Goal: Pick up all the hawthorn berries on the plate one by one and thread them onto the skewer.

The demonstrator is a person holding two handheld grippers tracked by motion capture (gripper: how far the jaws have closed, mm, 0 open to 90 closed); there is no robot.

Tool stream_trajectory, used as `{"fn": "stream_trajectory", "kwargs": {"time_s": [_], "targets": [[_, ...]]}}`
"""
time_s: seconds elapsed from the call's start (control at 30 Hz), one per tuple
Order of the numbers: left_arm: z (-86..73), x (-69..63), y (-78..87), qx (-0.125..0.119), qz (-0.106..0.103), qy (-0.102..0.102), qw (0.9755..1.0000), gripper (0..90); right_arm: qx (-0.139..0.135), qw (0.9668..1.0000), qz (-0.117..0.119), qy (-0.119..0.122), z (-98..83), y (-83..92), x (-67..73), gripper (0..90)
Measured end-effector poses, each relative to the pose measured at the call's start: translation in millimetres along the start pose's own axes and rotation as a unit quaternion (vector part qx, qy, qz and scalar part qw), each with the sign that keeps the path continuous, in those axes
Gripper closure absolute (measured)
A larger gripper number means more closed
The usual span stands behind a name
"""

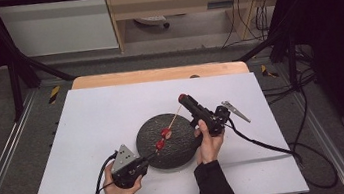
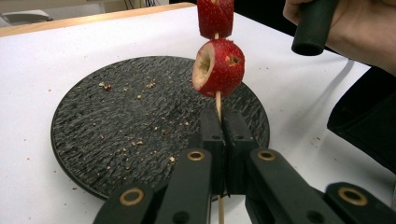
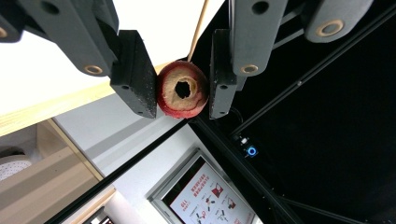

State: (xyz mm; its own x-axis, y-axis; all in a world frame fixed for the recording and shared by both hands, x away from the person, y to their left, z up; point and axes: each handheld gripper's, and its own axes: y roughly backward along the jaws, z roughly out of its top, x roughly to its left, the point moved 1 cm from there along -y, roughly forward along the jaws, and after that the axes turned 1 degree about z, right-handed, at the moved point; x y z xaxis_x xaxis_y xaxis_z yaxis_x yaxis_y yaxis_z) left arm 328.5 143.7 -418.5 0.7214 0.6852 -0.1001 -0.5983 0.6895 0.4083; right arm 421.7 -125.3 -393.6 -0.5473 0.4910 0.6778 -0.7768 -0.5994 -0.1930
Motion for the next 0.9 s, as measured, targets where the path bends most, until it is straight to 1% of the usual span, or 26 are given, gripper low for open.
{"fn": "stream_trajectory", "kwargs": {"time_s": [0.33,0.47,0.53,0.63,0.9], "targets": [[3.4,-2.3,-4.2,-0.007,0.008,0.004,0.9999,88.4,0.003,1.0,0.004,-0.006,-4.5,0.4,0.2,63.7],[5.2,-3.4,-6.9,-0.012,0.01,0.009,0.9998,88.4,0.004,1.0,0.006,-0.006,-6.5,0.6,0.0,63.7],[6.1,-4.1,-8.5,-0.01,0.011,0.011,0.9998,88.4,0.003,1.0,0.006,-0.007,-8.0,0.5,-0.1,63.7],[7.3,-4.9,-10.6,-0.012,0.013,0.013,0.9998,88.5,0.003,0.9999,0.007,-0.011,-8.8,0.2,-0.1,63.8],[7.8,-8.6,-16.2,-0.008,0.018,0.021,0.9996,88.5,-0.004,0.9999,0.009,-0.011,-7.6,2.1,1.7,63.8]]}}
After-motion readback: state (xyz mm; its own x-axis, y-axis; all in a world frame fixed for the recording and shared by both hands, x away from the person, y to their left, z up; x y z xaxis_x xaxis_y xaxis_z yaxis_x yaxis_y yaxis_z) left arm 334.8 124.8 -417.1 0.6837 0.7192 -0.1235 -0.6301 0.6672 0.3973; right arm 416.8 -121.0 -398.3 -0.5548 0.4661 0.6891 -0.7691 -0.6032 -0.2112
